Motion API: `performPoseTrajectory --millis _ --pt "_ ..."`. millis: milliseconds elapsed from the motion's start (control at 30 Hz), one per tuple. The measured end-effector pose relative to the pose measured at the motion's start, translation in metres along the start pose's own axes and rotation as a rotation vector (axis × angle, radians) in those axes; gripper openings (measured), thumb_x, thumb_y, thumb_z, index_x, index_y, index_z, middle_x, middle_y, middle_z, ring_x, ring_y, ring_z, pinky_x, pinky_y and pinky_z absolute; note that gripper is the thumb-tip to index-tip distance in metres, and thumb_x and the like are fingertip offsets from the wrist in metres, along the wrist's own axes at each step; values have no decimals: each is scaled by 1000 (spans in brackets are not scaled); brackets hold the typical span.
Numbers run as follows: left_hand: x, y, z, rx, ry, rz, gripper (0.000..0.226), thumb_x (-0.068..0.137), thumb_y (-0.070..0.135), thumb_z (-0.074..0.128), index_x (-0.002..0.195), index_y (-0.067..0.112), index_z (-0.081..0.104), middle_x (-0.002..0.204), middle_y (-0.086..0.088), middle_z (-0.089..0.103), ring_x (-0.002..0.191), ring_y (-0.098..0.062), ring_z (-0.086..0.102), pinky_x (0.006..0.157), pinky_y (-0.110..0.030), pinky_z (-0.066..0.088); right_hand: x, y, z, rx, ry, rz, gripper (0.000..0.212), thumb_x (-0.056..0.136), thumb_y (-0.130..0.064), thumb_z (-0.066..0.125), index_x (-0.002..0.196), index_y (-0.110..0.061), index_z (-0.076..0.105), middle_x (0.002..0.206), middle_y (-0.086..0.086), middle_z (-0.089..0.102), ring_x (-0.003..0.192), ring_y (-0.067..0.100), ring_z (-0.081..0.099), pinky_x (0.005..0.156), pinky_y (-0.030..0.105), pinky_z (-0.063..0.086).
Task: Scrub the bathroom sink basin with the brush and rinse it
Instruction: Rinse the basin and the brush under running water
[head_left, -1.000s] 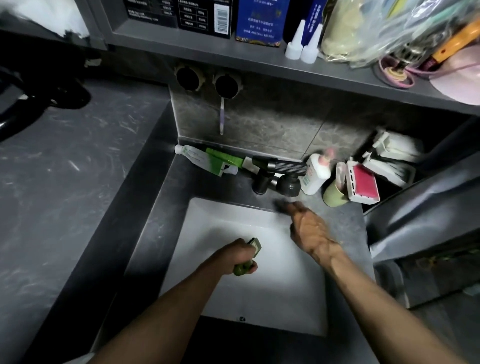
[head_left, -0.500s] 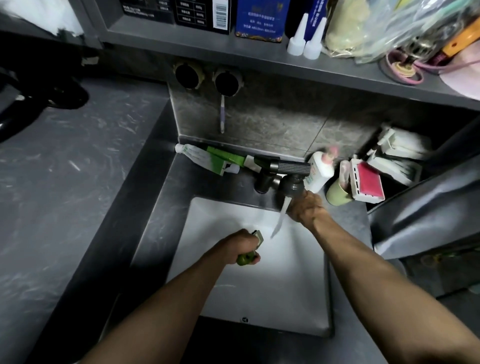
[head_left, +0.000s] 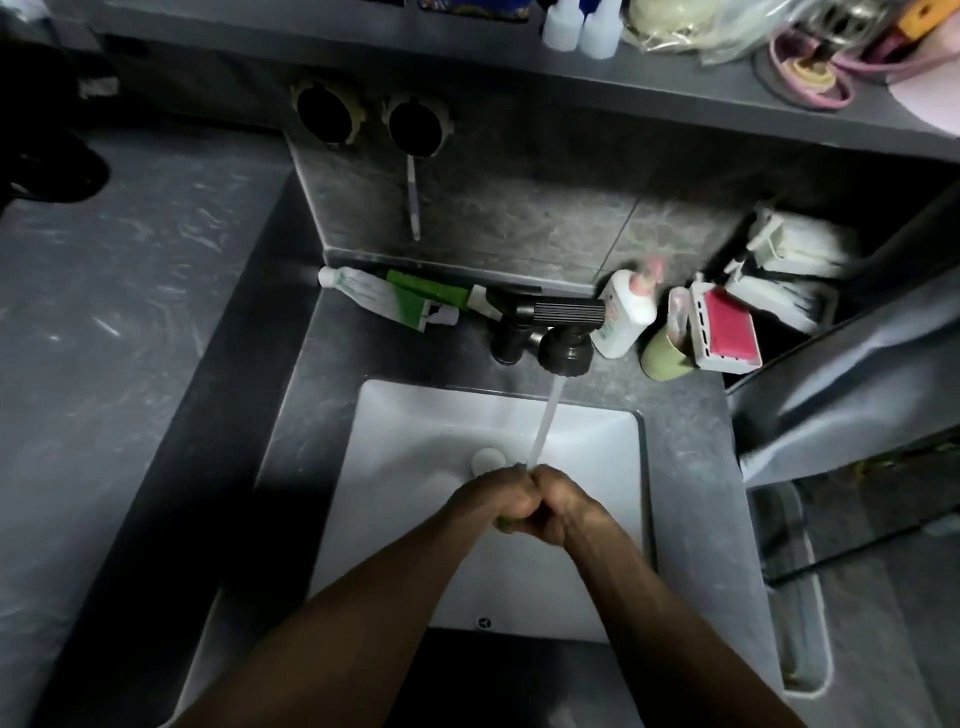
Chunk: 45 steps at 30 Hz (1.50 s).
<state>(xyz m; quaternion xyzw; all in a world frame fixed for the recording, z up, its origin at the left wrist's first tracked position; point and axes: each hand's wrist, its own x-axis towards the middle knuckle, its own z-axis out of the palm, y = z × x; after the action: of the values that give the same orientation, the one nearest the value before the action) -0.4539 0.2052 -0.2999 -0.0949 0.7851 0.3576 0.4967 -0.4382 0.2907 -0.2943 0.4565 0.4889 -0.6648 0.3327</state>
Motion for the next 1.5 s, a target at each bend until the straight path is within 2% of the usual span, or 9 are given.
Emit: performPoseTrajectory --millis 100,200,433,600,700,867,1100,1367,1500 --pt "-1 -3 -10 66 12 -17 39 108 20 36 127 -3 60 125 -21 66 112 -31 67 100 -36 53 5 -5 -5 -56 30 2 33 100 -9 36 118 8 58 108 33 66 92 48 68 79 55 58" --pt "12 -11 -17 4 126 34 40 101 31 44 111 2 70 111 -20 72 101 -34 71 92 -43 59 1 -6 -1 -132 38 -62 20 94 7 42 100 14 60 95 36 67 86 49 69 88 59 54" --pt "31 -8 6 30 314 36 59 94 45 57 142 12 45 150 -16 34 135 -36 43 109 -41 43 -20 3 -10 -502 100 -247 27 91 9 40 84 10 66 62 18 66 54 26 60 56 33 52" --pt "52 -11 30 -660 248 11 28 92 10 59 118 4 56 107 -17 68 79 -25 64 64 -24 55 -39 12 -17 -516 108 -262 29 92 9 40 81 7 66 60 16 66 56 25 62 57 33 53" --pt "47 -3 38 -964 137 -53 23 104 4 42 114 4 62 97 -10 63 82 -19 61 60 -18 54 -47 21 -23 -539 116 -235 22 92 5 45 96 2 67 66 15 66 51 22 58 48 31 50" --pt "55 -24 26 -731 53 -97 28 108 22 40 106 8 65 102 -13 67 88 -27 63 84 -38 56 -45 44 -52 -451 25 -214 21 98 -14 56 117 -21 65 77 11 61 49 13 46 44 25 36" --pt "59 -102 -21 300 355 120 33 104 17 42 122 1 65 128 -19 64 121 -37 60 95 -34 48 7 82 -40 -1454 436 -408 31 98 -20 41 123 -14 59 122 9 62 103 28 63 83 33 51" --pt "45 -176 -74 781 468 341 21 99 15 46 113 12 62 120 -12 57 112 -30 54 92 -39 47 37 110 47 -1543 76 -595 34 96 -14 43 125 -20 60 114 12 63 97 33 64 78 38 49" --pt "49 -188 -84 884 460 462 18 96 13 47 104 11 64 113 -12 58 109 -32 54 88 -41 48 38 91 -2 -1505 414 -415 42 94 -16 38 128 -27 58 122 9 64 109 32 62 88 37 50"
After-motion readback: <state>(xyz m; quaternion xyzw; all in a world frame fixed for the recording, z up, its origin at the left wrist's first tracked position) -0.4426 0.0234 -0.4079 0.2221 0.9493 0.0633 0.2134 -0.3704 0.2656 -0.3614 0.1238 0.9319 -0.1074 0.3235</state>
